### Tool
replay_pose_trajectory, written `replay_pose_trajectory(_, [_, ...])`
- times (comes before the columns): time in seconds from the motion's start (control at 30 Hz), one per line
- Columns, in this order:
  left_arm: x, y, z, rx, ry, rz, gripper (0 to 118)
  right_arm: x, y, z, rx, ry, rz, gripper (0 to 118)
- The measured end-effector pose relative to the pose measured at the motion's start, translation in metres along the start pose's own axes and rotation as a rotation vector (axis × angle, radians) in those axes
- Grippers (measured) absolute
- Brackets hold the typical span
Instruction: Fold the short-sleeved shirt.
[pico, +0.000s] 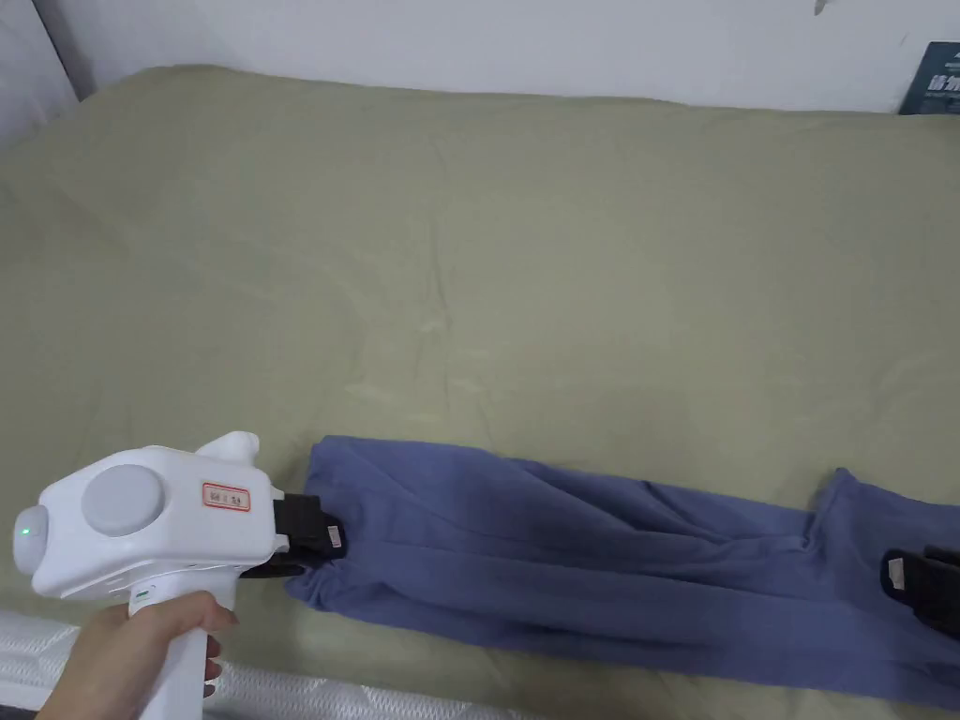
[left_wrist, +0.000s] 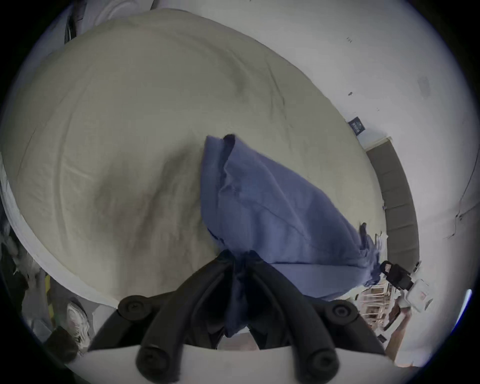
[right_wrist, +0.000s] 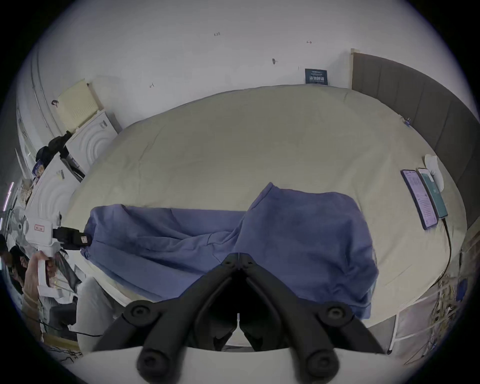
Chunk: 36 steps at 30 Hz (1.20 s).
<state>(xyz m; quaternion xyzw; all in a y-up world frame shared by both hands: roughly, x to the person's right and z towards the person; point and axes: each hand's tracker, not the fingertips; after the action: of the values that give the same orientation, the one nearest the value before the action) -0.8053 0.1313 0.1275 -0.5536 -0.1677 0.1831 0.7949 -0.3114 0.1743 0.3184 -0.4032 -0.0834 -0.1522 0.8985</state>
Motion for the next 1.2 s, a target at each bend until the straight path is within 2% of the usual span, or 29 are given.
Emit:
replay_pose_trajectory(0.13, [0.055, 0.005, 0.028, 0.114, 0.045, -0.190, 9, 0.002, 0.004, 0.014, 0.020, -0.004, 0.027, 0])
replay_pose_trajectory(0.23, [0.116, 0.006, 0.040, 0.166, -0.057, -0.325, 9, 0.007, 0.004, 0.026, 0.033, -0.008, 0.033, 0])
replay_pose_trajectory(0.3, [0.165, -0.005, 0.037, 0.175, -0.069, -0.498, 9, 0.012, 0.002, 0.034, 0.052, -0.005, 0.031, 0])
replay_pose_trajectory(0.37, [0.206, -0.018, 0.025, 0.165, -0.097, -0.636, 9, 0.018, -0.001, 0.042, 0.060, -0.016, 0.023, 0])
replay_pose_trajectory(0.47, [0.254, -0.047, -0.007, 0.107, -0.226, -0.764, 9, 0.028, -0.007, 0.051, 0.067, -0.036, 0.013, 0])
replay_pose_trajectory(0.53, [0.275, -0.066, -0.038, 0.031, -0.315, -0.783, 13, 0.038, -0.012, 0.053, 0.063, -0.047, -0.010, 0])
replay_pose_trajectory(0.57, [0.283, -0.075, -0.054, -0.010, -0.353, -0.786, 19, 0.045, -0.014, 0.053, 0.059, -0.051, -0.031, 0])
replay_pose_trajectory(0.6, [0.288, -0.083, -0.067, -0.044, -0.359, -0.776, 31, 0.049, -0.017, 0.054, 0.057, -0.054, -0.041, 0])
replay_pose_trajectory(0.63, [0.293, -0.091, -0.085, -0.068, -0.377, -0.808, 65, 0.053, -0.019, 0.055, 0.056, -0.062, -0.049, 0])
replay_pose_trajectory(0.67, [0.294, -0.098, -0.098, -0.079, -0.362, -0.816, 90, 0.057, -0.022, 0.056, 0.052, -0.075, -0.057, 0])
replay_pose_trajectory(0.7, [0.297, -0.105, -0.108, -0.124, -0.326, -0.836, 100, 0.061, -0.024, 0.057, 0.048, -0.084, -0.060, 0])
replay_pose_trajectory(0.77, [0.294, -0.115, -0.120, -0.158, -0.322, -0.862, 99, 0.068, -0.027, 0.061, 0.047, -0.097, -0.069, 0])
replay_pose_trajectory(0.83, [0.286, -0.113, -0.124, -0.193, -0.315, -0.826, 99, 0.073, -0.028, 0.064, 0.053, -0.106, -0.085, 0])
replay_pose_trajectory(0.87, [0.281, -0.109, -0.123, -0.212, -0.337, -0.762, 99, 0.075, -0.029, 0.065, 0.056, -0.106, -0.093, 0])
replay_pose_trajectory(0.93, [0.270, -0.093, -0.116, -0.225, -0.398, -0.637, 98, 0.076, -0.029, 0.064, 0.056, -0.107, -0.101, 0])
replay_pose_trajectory(1.0, [0.256, -0.078, -0.100, -0.156, -0.455, -0.548, 94, 0.076, -0.029, 0.063, 0.055, -0.110, -0.102, 0])
replay_pose_trajectory(1.03, [0.256, -0.073, -0.083, -0.137, -0.469, -0.525, 77, 0.075, -0.029, 0.062, 0.054, -0.110, -0.101, 0])
replay_pose_trajectory(1.07, [0.250, -0.066, -0.076, -0.112, -0.467, -0.505, 49, 0.074, -0.029, 0.061, 0.056, -0.108, -0.099, 0])
replay_pose_trajectory(1.1, [0.245, -0.062, -0.072, -0.080, -0.450, -0.480, 7, 0.073, -0.028, 0.059, 0.057, -0.109, -0.100, 0])
replay_pose_trajectory(1.13, [0.240, -0.060, -0.069, -0.057, -0.419, -0.460, 0, 0.071, -0.028, 0.058, 0.058, -0.107, -0.101, 0])
replay_pose_trajectory(1.2, [0.235, -0.063, -0.070, -0.003, -0.373, -0.492, 0, 0.068, -0.028, 0.056, 0.054, -0.088, -0.093, 0])
